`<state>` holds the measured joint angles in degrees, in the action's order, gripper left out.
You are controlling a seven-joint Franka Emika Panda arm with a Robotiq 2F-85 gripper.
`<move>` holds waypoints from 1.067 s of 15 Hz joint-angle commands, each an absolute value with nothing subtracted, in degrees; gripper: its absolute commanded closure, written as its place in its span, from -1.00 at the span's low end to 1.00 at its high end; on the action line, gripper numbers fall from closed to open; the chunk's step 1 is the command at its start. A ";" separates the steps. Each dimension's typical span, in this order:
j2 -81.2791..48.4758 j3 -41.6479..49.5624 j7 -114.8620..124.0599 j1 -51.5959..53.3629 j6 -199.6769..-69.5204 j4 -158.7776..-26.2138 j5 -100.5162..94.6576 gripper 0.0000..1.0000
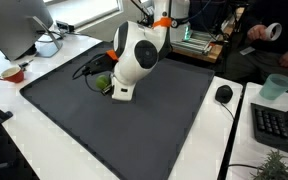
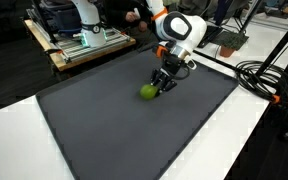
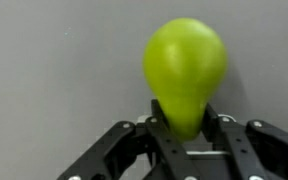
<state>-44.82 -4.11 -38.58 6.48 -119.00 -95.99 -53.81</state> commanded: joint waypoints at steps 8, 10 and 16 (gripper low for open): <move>-43.28 -4.58 -38.58 6.26 -118.39 -96.86 -54.87 0.21; -43.36 -4.59 -38.58 6.26 -118.39 -96.86 -54.87 0.21; -43.36 -4.59 -38.58 6.26 -118.39 -96.86 -54.87 0.21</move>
